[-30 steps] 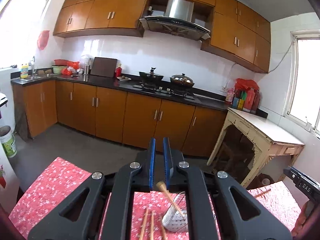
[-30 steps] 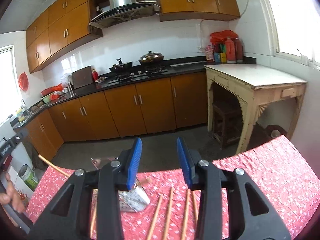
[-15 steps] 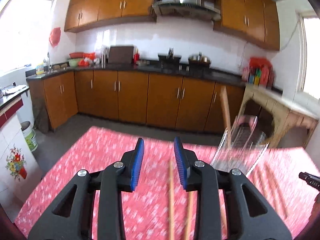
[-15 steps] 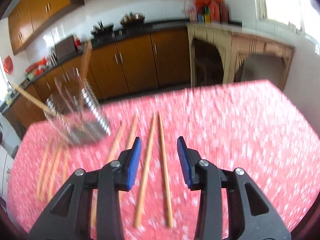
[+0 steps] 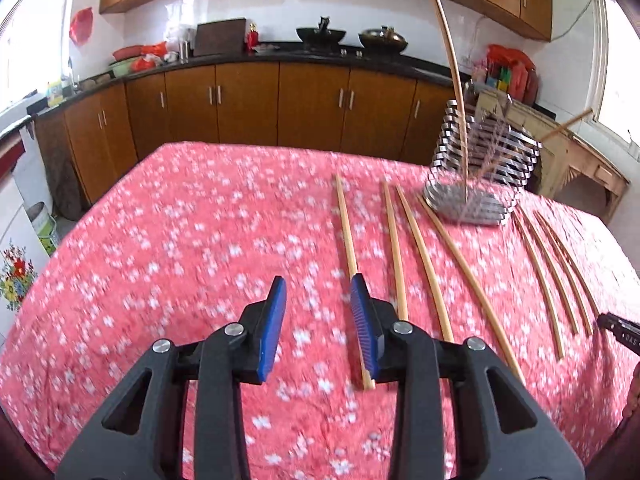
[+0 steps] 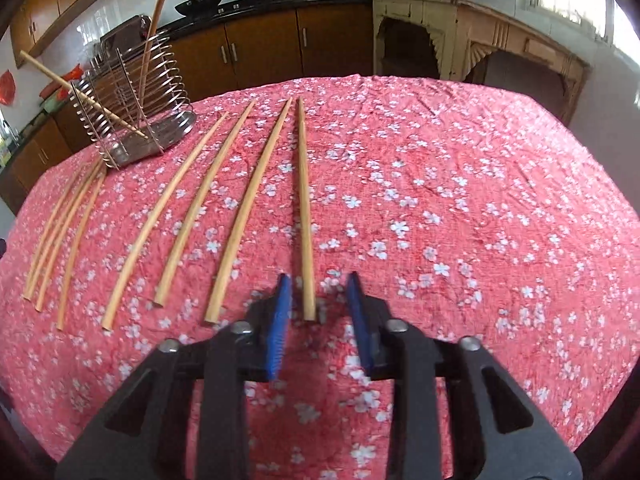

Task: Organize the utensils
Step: 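Close the left gripper on a loose chopstick while the right gripper grasps another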

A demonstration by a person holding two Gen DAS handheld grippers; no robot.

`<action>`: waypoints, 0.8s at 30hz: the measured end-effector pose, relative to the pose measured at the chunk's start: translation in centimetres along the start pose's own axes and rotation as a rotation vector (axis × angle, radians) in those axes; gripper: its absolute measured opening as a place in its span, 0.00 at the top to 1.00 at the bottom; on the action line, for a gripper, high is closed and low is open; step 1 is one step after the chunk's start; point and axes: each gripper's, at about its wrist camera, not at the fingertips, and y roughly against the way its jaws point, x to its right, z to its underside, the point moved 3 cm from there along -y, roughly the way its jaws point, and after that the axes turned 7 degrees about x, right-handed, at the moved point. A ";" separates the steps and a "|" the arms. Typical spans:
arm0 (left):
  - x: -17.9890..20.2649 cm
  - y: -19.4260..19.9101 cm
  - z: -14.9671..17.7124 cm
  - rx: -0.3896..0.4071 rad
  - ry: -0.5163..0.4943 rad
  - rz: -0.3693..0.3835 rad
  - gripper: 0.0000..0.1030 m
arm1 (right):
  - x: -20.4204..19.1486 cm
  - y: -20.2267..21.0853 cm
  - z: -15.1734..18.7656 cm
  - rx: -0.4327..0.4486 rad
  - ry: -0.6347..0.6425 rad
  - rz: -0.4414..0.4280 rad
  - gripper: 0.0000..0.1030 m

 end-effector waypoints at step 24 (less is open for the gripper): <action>0.5 -5.7 0.5 -0.199 -0.098 -0.095 0.93 | 4.6 -3.4 -3.8 -0.024 -0.177 0.089 0.92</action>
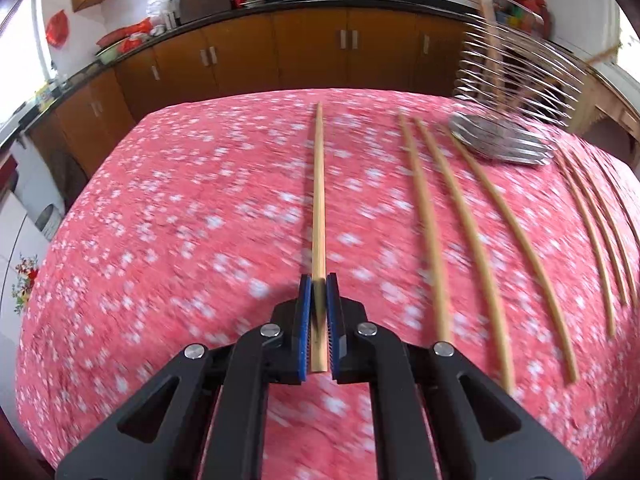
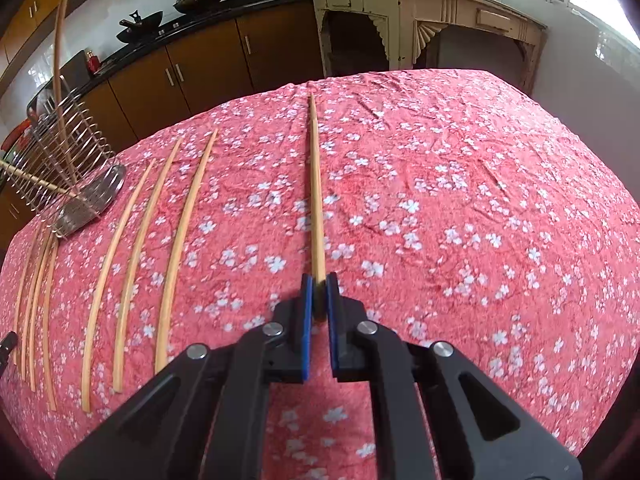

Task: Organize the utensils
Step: 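Close the left gripper on a loose chopstick while the right gripper grasps another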

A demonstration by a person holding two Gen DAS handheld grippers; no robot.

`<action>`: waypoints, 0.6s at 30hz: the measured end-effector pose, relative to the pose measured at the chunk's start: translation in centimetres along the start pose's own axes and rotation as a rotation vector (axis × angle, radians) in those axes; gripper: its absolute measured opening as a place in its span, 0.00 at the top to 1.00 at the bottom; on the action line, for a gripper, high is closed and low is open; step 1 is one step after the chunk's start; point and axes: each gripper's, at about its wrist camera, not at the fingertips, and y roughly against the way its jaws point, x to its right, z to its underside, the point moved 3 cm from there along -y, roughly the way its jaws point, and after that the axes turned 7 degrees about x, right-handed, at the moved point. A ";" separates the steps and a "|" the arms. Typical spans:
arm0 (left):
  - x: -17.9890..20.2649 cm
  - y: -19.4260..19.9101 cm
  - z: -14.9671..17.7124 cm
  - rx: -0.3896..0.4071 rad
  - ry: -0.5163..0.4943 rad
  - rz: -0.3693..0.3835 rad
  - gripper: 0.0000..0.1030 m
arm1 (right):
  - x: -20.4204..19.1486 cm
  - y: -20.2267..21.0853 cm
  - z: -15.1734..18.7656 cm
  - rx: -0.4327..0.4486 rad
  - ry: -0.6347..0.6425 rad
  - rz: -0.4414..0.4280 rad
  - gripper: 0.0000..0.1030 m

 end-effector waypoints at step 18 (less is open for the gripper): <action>-2.6 -1.0 -0.6 0.002 0.085 0.062 0.92 | 0.4 -0.3 0.2 0.041 0.028 0.028 0.92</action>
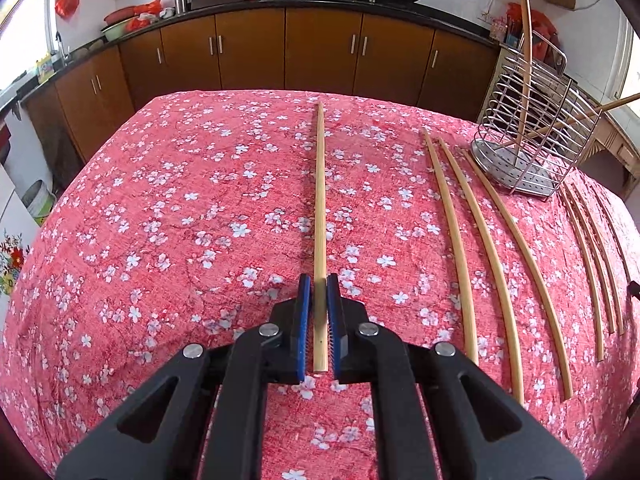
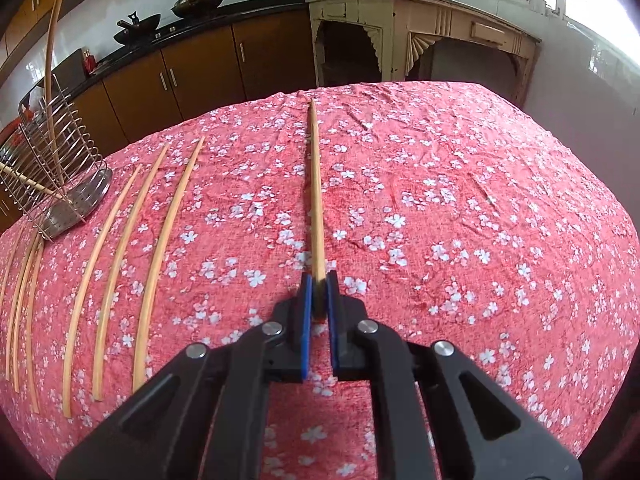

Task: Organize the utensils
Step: 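Close the left gripper on a loose chopstick while the right gripper grasps another, then lift both held chopsticks upright and carry them above the wire holder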

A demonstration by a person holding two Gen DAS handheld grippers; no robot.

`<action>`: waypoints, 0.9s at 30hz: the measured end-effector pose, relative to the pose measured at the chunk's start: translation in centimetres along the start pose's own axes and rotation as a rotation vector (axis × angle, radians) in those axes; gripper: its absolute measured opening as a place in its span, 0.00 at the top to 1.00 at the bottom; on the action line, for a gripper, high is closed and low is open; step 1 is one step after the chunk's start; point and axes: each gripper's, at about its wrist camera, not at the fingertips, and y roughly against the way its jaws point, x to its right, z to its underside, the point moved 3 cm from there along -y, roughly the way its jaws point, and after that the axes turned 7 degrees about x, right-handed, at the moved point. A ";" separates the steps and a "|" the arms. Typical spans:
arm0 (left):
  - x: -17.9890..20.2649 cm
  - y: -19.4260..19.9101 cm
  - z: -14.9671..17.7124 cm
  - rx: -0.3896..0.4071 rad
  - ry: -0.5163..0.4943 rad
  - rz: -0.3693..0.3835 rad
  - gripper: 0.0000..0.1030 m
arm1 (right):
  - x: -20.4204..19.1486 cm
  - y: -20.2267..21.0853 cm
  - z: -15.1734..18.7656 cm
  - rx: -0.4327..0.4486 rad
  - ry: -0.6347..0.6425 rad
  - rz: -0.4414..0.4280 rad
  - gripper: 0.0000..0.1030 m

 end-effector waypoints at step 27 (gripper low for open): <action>1.9 2.3 2.4 -0.008 -0.116 -0.005 0.91 | -0.3 2.1 1.8 -0.006 0.057 0.017 0.90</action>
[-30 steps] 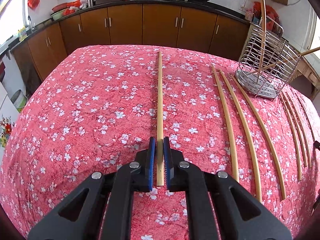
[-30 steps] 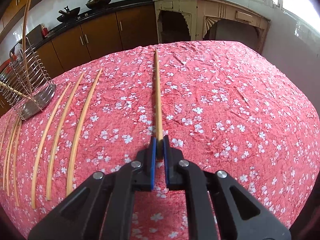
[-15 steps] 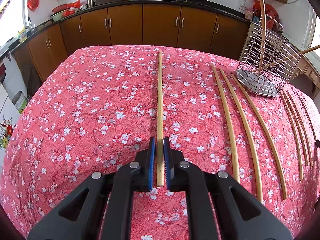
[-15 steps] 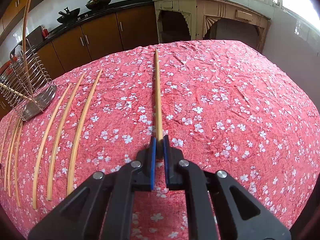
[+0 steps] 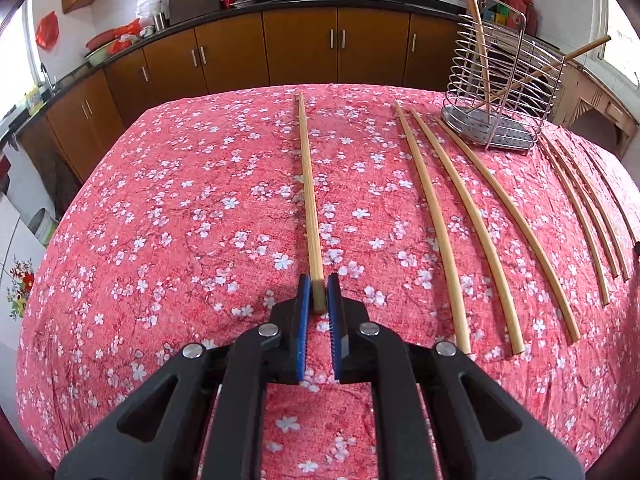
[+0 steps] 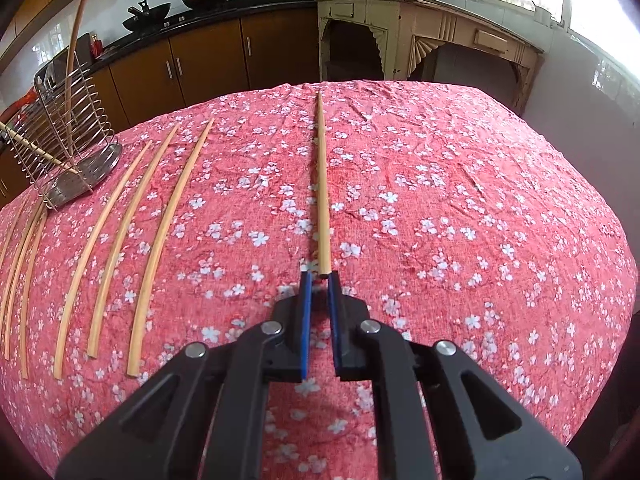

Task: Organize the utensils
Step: 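Lift both held chopsticks upright and carry them above the wire holder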

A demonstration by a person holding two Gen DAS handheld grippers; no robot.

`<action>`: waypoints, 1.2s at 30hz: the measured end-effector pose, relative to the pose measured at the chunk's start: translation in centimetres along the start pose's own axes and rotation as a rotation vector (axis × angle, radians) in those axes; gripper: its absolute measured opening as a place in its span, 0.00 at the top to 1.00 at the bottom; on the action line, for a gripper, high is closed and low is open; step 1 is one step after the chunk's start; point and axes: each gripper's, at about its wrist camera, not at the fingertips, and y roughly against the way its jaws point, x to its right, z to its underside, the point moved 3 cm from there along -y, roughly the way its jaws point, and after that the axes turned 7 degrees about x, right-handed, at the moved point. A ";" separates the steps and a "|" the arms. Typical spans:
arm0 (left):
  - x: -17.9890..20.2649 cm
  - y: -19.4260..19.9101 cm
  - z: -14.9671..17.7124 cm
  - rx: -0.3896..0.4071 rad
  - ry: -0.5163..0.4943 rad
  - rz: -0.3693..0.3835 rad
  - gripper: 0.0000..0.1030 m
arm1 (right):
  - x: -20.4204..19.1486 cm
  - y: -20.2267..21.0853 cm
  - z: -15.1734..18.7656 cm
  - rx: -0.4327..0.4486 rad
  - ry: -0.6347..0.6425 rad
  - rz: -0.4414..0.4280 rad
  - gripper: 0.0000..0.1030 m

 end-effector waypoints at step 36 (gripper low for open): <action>-1.8 4.7 -1.0 0.144 0.021 0.027 0.93 | 1.2 0.2 -1.3 0.045 0.003 -0.036 0.93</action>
